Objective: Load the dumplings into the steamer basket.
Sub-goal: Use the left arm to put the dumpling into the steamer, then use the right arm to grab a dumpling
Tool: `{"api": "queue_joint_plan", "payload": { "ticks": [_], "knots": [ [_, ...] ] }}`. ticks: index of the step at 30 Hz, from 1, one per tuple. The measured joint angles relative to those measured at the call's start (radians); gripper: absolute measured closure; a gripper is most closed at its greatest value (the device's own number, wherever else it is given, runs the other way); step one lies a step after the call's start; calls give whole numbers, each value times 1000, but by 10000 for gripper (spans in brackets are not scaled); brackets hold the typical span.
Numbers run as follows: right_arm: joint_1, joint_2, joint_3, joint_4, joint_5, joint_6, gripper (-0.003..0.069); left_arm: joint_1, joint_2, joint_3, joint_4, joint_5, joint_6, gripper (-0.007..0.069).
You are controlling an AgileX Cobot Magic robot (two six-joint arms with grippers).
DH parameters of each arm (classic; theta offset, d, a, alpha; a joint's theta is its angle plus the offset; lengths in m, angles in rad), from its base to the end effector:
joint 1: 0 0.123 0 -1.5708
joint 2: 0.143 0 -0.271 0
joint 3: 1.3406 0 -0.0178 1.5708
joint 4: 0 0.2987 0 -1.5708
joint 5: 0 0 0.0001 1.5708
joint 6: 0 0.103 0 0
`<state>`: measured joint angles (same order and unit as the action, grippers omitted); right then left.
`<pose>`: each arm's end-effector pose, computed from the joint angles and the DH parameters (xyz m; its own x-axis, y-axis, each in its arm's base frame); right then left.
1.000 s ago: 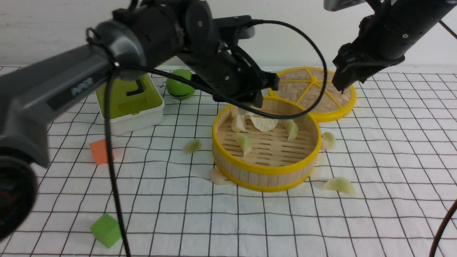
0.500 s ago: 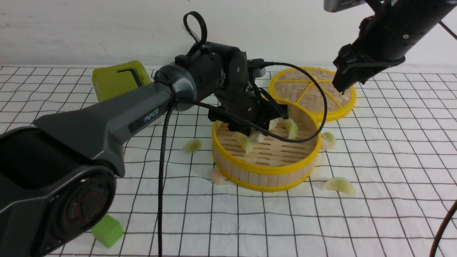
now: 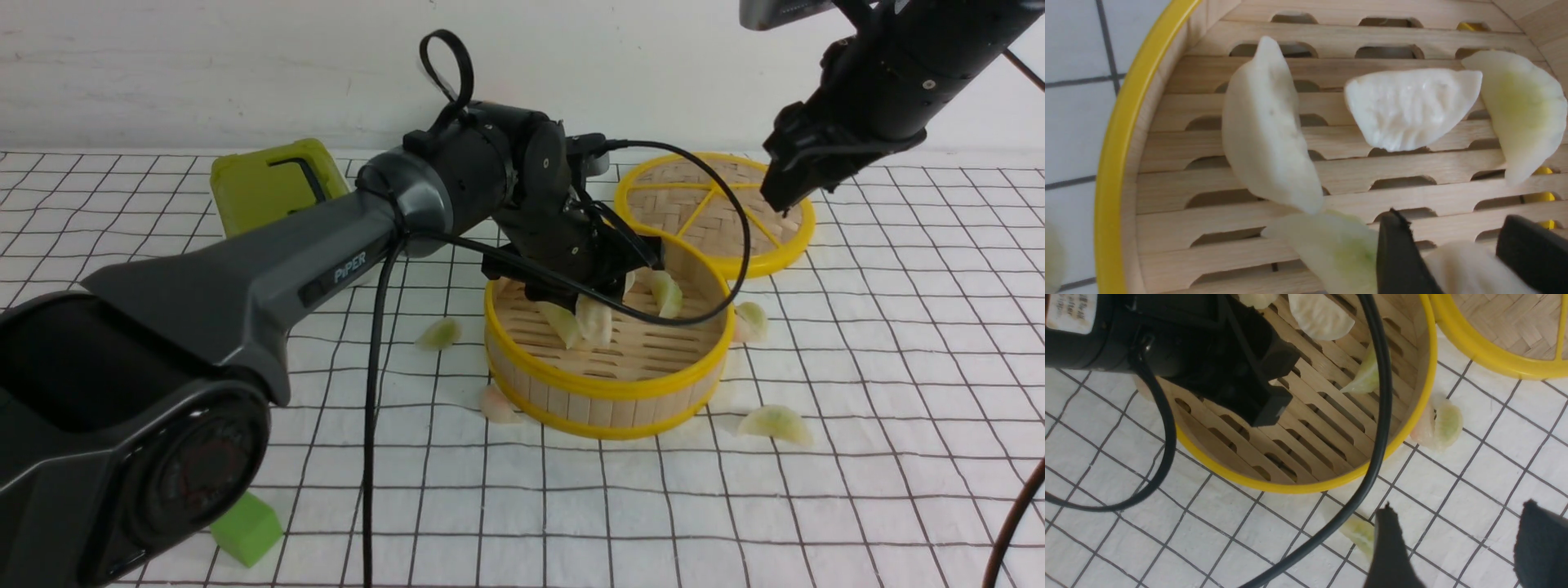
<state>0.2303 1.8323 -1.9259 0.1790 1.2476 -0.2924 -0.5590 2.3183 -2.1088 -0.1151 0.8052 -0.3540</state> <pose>0.4309 0.1189 0.3546 -0.7558 -0.4129 -0.5081 -0.4947 0.8686 0.0299 0.4796 -0.3101 0.1927 -0.8539 0.0399 -0.5189 0.2334 0.9205 -0.3133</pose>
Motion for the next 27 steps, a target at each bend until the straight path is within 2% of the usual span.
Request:
{"api": "queue_joint_plan", "payload": {
  "ticks": [5,9,18,19,20,22,25,27],
  "knots": [
    [0,0,0,0,0,-3,258,0,0,-12,1,14,-2,290],
    [0,0,0,0,0,-11,258,0,0,-90,14,102,0,290],
    [-40,-7,61,-13,-8,-54,258,1,-83,-218,99,391,147,295],
    [-77,-8,123,8,-16,-95,258,1,-133,-213,103,424,207,309],
    [-81,-8,142,10,-20,-101,258,1,-133,-213,102,426,211,309],
    [-129,-6,273,52,-55,-190,258,3,-234,-155,102,435,249,345],
    [-146,-6,370,79,-112,-265,258,6,-320,-78,103,435,263,380],
    [-145,-6,477,104,-215,-353,258,9,-410,24,115,435,279,411]
  ]
}}
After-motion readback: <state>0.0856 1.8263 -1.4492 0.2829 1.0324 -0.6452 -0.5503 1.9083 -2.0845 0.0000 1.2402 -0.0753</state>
